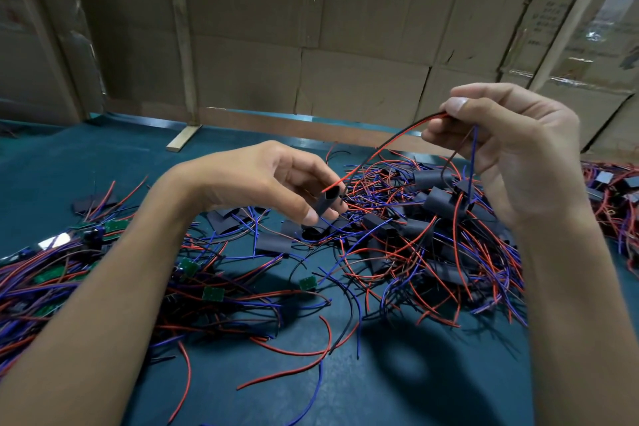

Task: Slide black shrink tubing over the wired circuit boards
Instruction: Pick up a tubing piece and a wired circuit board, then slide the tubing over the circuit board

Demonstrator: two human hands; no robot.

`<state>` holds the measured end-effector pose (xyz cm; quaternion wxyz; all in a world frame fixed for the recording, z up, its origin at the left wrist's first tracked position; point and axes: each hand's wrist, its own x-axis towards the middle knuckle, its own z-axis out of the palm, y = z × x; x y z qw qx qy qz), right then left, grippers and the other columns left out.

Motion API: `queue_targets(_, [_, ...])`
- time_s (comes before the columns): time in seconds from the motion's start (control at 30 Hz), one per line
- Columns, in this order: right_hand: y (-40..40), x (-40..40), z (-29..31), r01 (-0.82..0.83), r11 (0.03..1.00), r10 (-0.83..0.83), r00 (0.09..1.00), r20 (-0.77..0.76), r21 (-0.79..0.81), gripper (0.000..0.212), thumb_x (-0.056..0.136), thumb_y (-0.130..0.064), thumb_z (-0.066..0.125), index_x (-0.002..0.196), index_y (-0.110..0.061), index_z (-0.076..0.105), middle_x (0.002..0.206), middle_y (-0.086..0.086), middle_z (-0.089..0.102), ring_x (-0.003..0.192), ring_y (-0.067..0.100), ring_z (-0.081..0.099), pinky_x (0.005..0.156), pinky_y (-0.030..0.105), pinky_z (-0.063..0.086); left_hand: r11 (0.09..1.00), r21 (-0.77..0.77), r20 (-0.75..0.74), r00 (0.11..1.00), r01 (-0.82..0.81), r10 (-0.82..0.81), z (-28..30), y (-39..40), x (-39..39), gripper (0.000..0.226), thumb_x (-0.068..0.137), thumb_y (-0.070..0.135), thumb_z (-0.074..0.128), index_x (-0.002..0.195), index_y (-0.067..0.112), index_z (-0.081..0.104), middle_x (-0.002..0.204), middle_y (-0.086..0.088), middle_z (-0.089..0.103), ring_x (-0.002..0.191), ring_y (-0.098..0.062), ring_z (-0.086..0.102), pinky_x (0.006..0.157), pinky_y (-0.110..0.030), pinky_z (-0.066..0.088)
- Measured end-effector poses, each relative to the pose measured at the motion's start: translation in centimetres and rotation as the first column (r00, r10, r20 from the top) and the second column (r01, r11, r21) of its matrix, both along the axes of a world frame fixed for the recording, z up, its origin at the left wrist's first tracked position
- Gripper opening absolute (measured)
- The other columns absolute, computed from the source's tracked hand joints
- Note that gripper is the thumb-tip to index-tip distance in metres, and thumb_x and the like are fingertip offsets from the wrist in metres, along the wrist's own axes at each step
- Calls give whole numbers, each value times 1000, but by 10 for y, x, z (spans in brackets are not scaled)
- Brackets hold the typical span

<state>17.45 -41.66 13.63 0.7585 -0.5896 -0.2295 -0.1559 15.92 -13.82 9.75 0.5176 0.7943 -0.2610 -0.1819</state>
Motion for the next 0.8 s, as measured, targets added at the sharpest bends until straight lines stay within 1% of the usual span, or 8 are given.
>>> queue_targets(0.07, [-1, 0, 0, 1, 1000, -1, 1000, -3, 4, 12, 86, 7, 66, 84, -3, 72, 68, 11, 67, 65, 29, 69, 72, 39, 58, 1000, -13, -14, 1000, 5, -5, 0, 1, 0, 46, 85, -11, 68, 128, 4, 60, 127, -15, 68, 121, -29, 65, 97, -35, 54])
queue_targets(0.3, [-3, 2, 0, 3, 1000, -3, 1000, -8, 7, 12, 87, 7, 65, 84, -3, 72, 68, 11, 68, 65, 28, 69, 71, 39, 59, 1000, -18, -33, 999, -12, 11, -1, 2, 0, 46, 86, -15, 65, 126, 4, 59, 126, -15, 69, 121, -31, 64, 98, -35, 54])
queue_targets(0.47, [-3, 4, -1, 9, 1000, -9, 1000, -15, 7, 11, 87, 8, 64, 85, -1, 71, 67, 10, 67, 64, 27, 69, 71, 38, 59, 999, -19, -41, 999, -30, 29, -1, 3, -1, 46, 86, -16, 64, 127, 3, 58, 123, -13, 71, 119, -30, 66, 87, -26, 54])
queue_targets(0.53, [-2, 5, -2, 3, 1000, -3, 1000, -14, 1, 11, 87, 9, 65, 85, 0, 71, 66, 10, 67, 64, 28, 69, 71, 38, 59, 999, -15, -37, 999, -34, 34, 0, 2, -2, 46, 86, -16, 64, 127, 3, 58, 122, -13, 71, 118, -30, 66, 86, -26, 54])
queue_targets(0.57, [-1, 5, -2, 2, 1000, -2, 1000, -14, -1, 10, 87, 9, 65, 85, 0, 71, 65, 10, 67, 64, 28, 70, 71, 38, 59, 999, -11, -35, 999, -35, 34, 0, 1, -2, 46, 85, -15, 65, 127, 3, 59, 123, -13, 71, 118, -31, 66, 88, -28, 55])
queue_targets(0.63, [0, 6, -3, 1, 1000, -1, 1000, -17, 3, 11, 87, 8, 66, 85, -1, 71, 66, 11, 68, 65, 29, 70, 70, 38, 59, 999, -1, -36, 999, -33, 32, 1, -1, -3, 47, 83, -13, 69, 126, 4, 60, 124, -14, 70, 119, -32, 65, 96, -38, 56])
queue_targets(0.7, [1, 6, -4, -3, 1000, 3, 1000, -19, 6, 10, 87, 8, 66, 85, 0, 71, 67, 12, 68, 66, 30, 70, 71, 38, 59, 999, 12, -41, 999, -34, 34, 1, -3, -3, 48, 81, -12, 70, 125, 4, 59, 124, -14, 70, 119, -32, 65, 103, -49, 51])
queue_targets(0.8, [2, 7, -5, 6, 1000, -6, 1000, -20, -4, 8, 86, 7, 67, 85, 0, 72, 67, 12, 68, 66, 30, 70, 70, 38, 59, 999, 26, -45, 998, -31, 32, 2, -4, -3, 47, 84, -16, 67, 127, 2, 58, 124, -15, 70, 119, -33, 66, 107, -59, 45])
